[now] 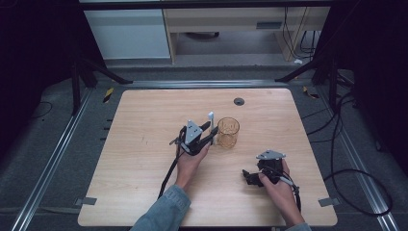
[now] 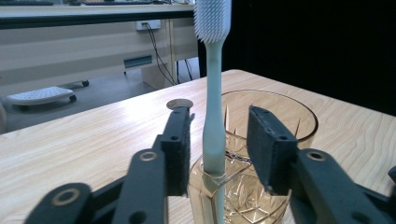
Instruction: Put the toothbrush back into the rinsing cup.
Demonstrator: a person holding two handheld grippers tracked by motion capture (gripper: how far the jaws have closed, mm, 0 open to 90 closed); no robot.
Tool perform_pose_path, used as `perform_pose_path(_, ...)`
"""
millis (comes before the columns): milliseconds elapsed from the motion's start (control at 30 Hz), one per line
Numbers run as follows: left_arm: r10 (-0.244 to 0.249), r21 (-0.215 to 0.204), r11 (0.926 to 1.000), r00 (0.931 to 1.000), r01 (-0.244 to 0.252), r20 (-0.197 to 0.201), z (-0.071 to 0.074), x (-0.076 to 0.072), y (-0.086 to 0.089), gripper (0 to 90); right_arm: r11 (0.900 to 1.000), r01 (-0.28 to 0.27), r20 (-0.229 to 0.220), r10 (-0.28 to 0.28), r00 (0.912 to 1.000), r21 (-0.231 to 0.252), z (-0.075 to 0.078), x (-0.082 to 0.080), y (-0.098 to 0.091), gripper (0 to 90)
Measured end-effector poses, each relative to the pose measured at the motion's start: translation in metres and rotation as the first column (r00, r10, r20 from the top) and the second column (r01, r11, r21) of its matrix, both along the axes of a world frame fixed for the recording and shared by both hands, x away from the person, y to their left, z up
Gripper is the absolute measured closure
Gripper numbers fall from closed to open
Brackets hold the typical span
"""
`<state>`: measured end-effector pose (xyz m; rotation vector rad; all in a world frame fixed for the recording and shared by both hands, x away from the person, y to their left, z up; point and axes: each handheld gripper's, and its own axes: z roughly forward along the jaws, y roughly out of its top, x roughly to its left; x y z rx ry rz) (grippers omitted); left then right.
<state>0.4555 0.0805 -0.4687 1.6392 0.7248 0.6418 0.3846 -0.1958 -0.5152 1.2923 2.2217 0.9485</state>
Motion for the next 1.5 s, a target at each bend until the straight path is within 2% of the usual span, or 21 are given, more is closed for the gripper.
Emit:
perform_pose_path(33, -0.002, 0.014, 0.9999, 1.0000, 0.002, 0.005, 0.003, -0.001, 0.000, 57.2, 1.0000, 0.000, 0.000, 0.000, 1.0000, 0.000, 0.000, 0.000, 0.000, 0.4)
perform_pose_path(133, -0.004, 0.020, 0.9998, 1.0000, 0.004, 0.000, 0.005, -0.001, 0.000, 52.4, 1.0000, 0.000, 0.000, 0.000, 1.0000, 0.000, 0.000, 0.000, 0.000, 0.4)
perform_pose_path(200, -0.009, 0.037, 0.9993, 0.9998, 0.010, -0.018, 0.008, -0.001, -0.001, 48.0, 1.0000, 0.000, 0.000, 0.000, 1.0000, 0.000, 0.000, 0.000, 0.000, 0.4)
perform_pose_path(433, -0.012, 0.066, 0.9977, 0.9992, 0.015, -0.038, 0.013, -0.002, 0.002, 31.6, 1.0000, 0.000, 0.000, 0.000, 1.0000, 0.000, 0.000, 0.000, 0.000, 0.4)
perform_pose_path(600, -0.012, 0.069, 0.9975, 0.9984, 0.016, -0.054, 0.017, -0.002, 0.005, 26.0, 1.0000, 0.000, 0.000, 0.000, 1.0000, 0.000, 0.000, 0.000, 0.000, 0.4)
perform_pose_path(733, -0.022, 0.087, 0.9958, 0.9964, 0.029, -0.082, 0.020, -0.004, 0.006, 22.4, 1.0000, 0.000, 0.000, 0.000, 1.0000, 0.000, 0.000, 0.000, 0.000, 0.4)
perform_pose_path(767, -0.020, 0.110, 0.9934, 0.9954, 0.030, -0.094, 0.020, -0.005, 0.006, 22.0, 1.0000, -0.001, 0.001, 0.001, 1.0000, 0.000, 0.000, 0.000, 0.000, 0.4)
perform_pose_path(800, -0.020, 0.110, 0.9934, 0.9954, 0.030, -0.094, 0.020, -0.005, 0.006, 21.7, 1.0000, -0.001, 0.001, 0.001, 1.0000, 0.000, 0.000, 0.000, 0.000, 0.4)
perform_pose_path(833, -0.016, 0.136, 0.9902, 0.9929, 0.032, -0.118, 0.021, -0.005, 0.005, 20.8, 1.0000, 0.000, 0.000, 0.000, 1.0000, 0.000, 0.000, 0.000, 0.000, 0.4)
perform_pose_path(867, -0.016, 0.136, 0.9902, 0.9929, 0.032, -0.118, 0.021, -0.005, 0.005, 20.4, 1.0000, 0.000, 0.000, 0.000, 1.0000, 0.000, 0.000, 0.000, 0.000, 0.4)
perform_pose_path(933, -0.010, 0.168, 0.9851, 0.9898, 0.034, -0.142, 0.021, -0.006, 0.005, 20.1, 1.0000, 0.000, 0.000, 0.000, 1.0000, 0.000, 0.000, 0.000, 0.000, 0.4)
perform_pose_path(1000, -0.011, 0.175, 0.9839, 0.9889, 0.037, -0.148, 0.021, -0.007, 0.005, 19.6, 1.0000, 0.000, 0.001, 0.000, 1.0000, 0.000, 0.000, 0.000, 0.000, 0.4)
perform_pose_path(1133, -0.011, 0.217, 0.9748, 0.9843, 0.050, -0.176, 0.021, -0.010, 0.004, 18.7, 1.0000, 0.000, 0.000, 0.000, 1.0000, 0.000, 0.000, 0.000, 0.000, 0.4)
perform_pose_path(1167, -0.022, 0.236, 0.9697, 0.9838, 0.065, -0.178, 0.022, -0.012, 0.004, 18.8, 1.0000, -0.001, 0.001, 0.001, 1.0000, 0.000, 0.000, 0.000, 0.000, 0.4)
perform_pose_path(1200, -0.022, 0.236, 0.9697, 0.9838, 0.065, -0.178, 0.022, -0.012, 0.004, 18.6, 1.0000, -0.001, 0.001, 0.001, 1.0000, 0.000, 0.000, 0.000, 0.000, 0.4)
perform_pose_path(1233, -0.036, 0.250, 0.9649, 0.9838, 0.080, -0.176, 0.023, -0.013, 0.005, 18.4, 1.0000, -0.003, 0.002, 0.003, 1.0000, -0.001, 0.000, 0.000, 0.000, 0.4)
perform_pose_path(1333, -0.038, 0.261, 0.9615, 0.9827, 0.085, -0.181, 0.024, -0.015, 0.007, 17.2, 1.0000, -0.003, 0.002, 0.003, 1.0000, -0.001, 0.000, 0.000, 0.000, 0.4)
perform_pose_path(1400, -0.036, 0.261, 0.9615, 0.9811, 0.086, -0.190, 0.025, -0.016, 0.009, 16.8, 1.0000, 0.000, 0.000, 0.000, 1.0000, 0.000, 0.000, 0.000, 0.000, 0.4)
perform_pose_path(1433, -0.033, 0.271, 0.9585, 0.9796, 0.088, -0.198, 0.026, -0.017, 0.011, 16.6, 1.0000, 0.000, 0.000, 0.000, 1.0000, 0.000, 0.000, 0.000, 0.000, 0.4)
perform_pose_path(1467, -0.033, 0.271, 0.9585, 0.9796, 0.088, -0.198, 0.026, -0.017, 0.011, 16.5, 1.0000, 0.000, 0.000, 0.000, 1.0000, 0.000, 0.000, 0.000, 0.000, 0.4)
perform_pose_path(1500, -0.031, 0.283, 0.9546, 0.9764, 0.093, -0.214, 0.026, -0.018, 0.012, 16.1, 1.0000, 0.000, 0.000, 0.000, 1.0000, 0.000, 0.000, 0.000, 0.000, 0.4)
